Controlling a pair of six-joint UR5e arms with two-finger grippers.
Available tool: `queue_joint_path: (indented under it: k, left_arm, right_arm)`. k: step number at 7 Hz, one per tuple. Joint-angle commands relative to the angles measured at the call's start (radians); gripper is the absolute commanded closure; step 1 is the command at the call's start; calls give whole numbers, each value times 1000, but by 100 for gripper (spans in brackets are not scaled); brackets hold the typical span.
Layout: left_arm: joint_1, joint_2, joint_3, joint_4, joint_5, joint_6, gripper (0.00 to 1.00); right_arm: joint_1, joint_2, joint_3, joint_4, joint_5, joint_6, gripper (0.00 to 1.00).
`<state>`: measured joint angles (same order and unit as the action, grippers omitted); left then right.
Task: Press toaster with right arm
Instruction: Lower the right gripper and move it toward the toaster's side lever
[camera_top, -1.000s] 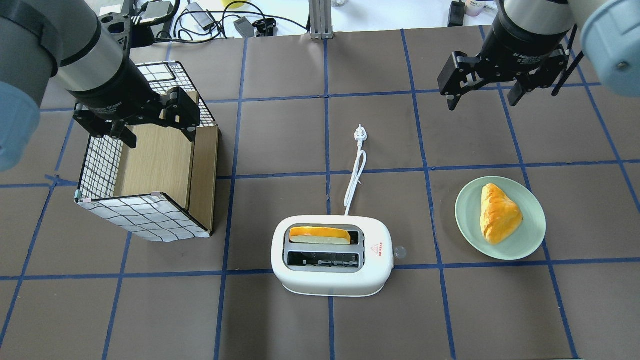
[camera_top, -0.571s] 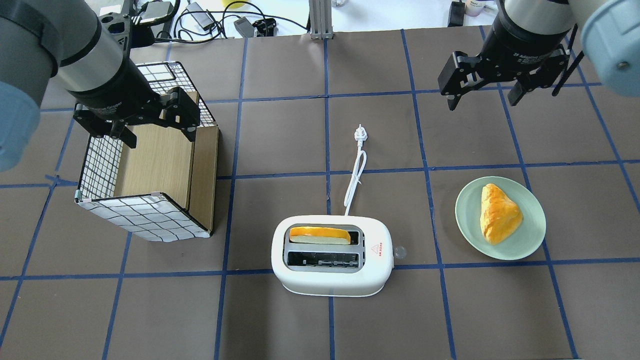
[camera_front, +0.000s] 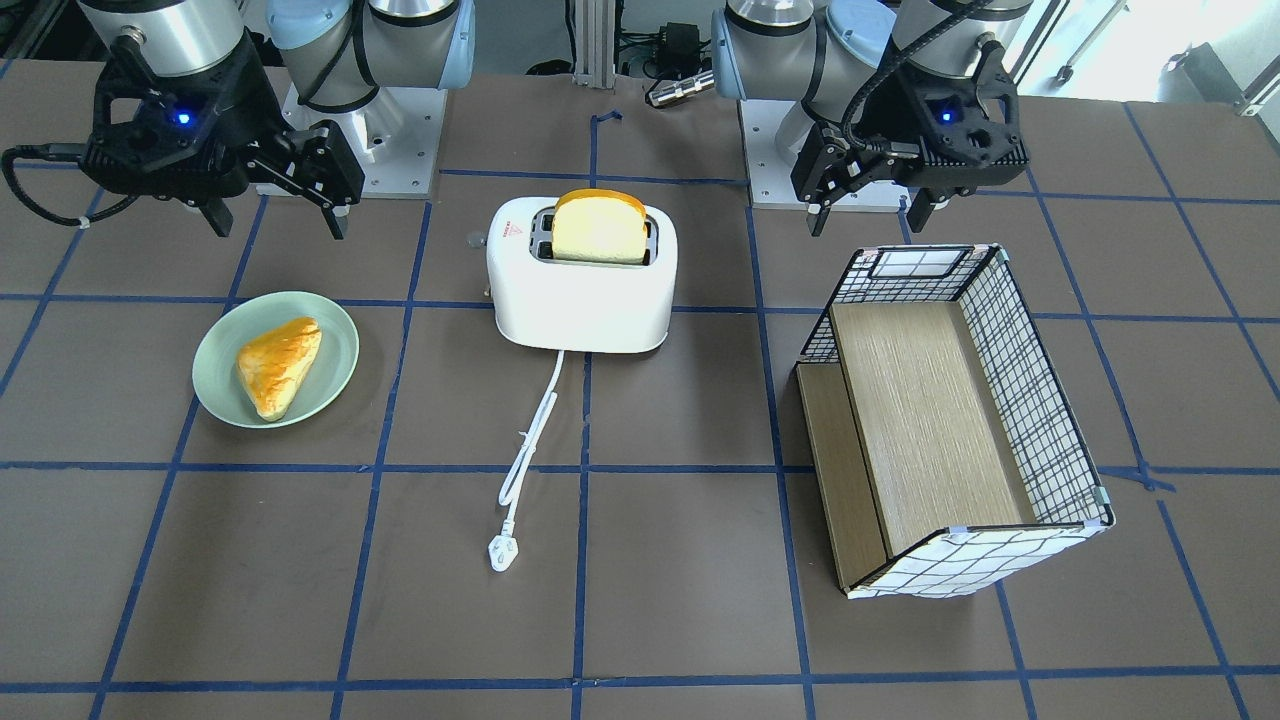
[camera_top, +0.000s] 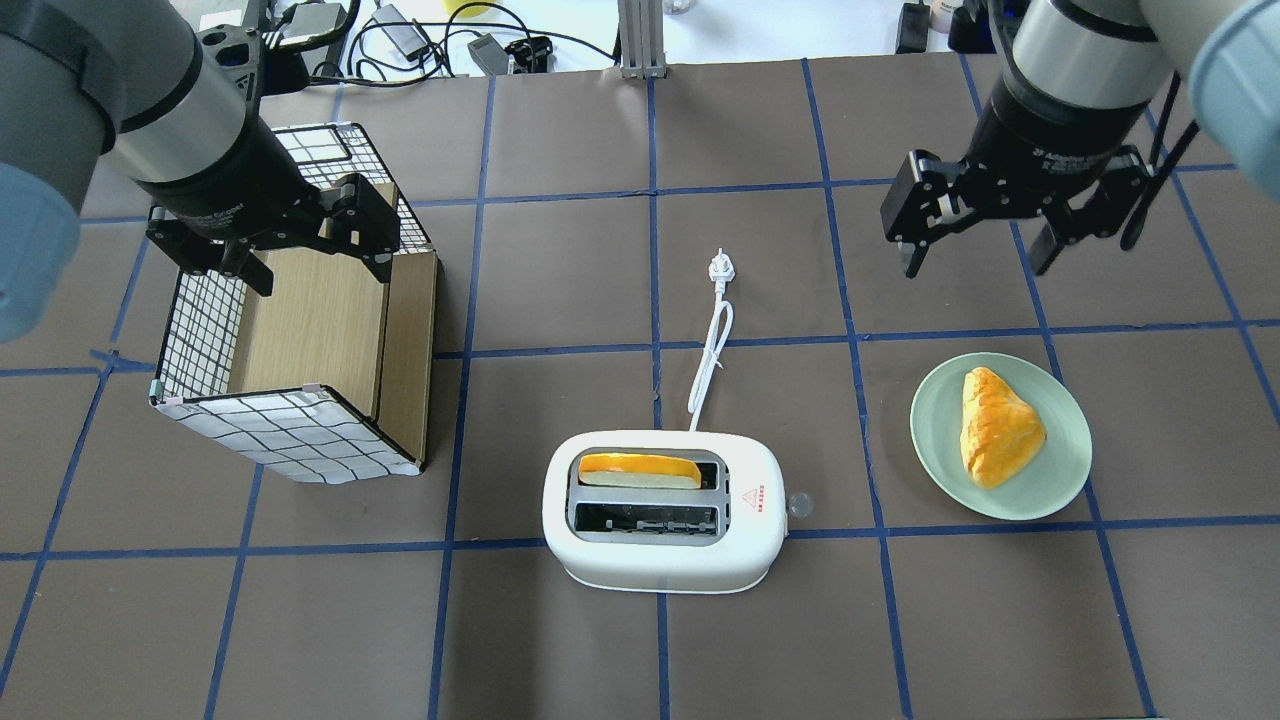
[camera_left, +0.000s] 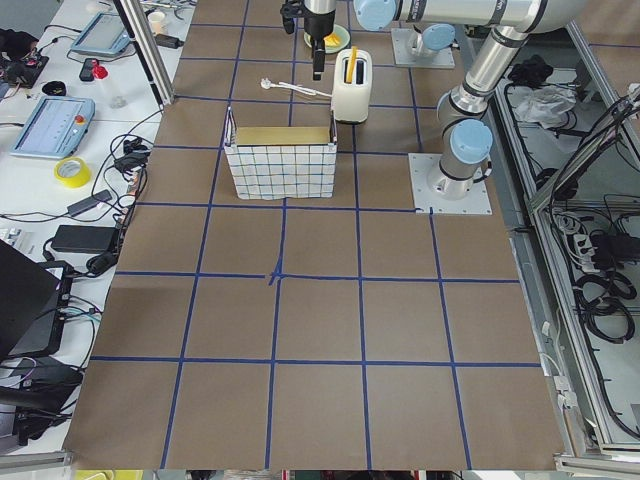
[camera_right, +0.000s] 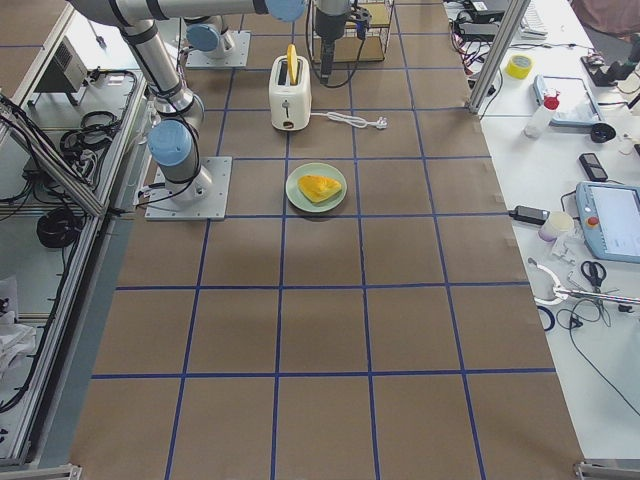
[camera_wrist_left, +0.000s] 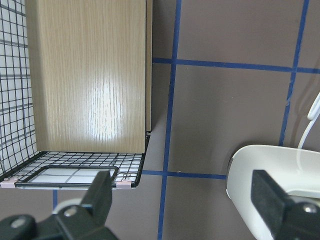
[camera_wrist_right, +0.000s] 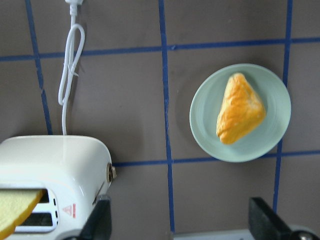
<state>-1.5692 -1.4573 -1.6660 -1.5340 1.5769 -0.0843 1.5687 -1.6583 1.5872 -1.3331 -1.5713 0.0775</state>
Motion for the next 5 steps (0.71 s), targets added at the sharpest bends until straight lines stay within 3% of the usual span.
queue_joint_path:
  k: [1, 3, 5]
  left_arm:
    - [0, 0, 0, 0, 0, 0, 0]
    - [0, 0, 0, 0, 0, 0, 0]
    - [0, 0, 0, 0, 0, 0, 0]
  right_arm:
    - [1, -88, 95, 135, 7, 50, 28]
    - [-1, -146, 235, 56, 7, 48, 57]
    - [-1, -150, 289, 16, 34, 47, 94]
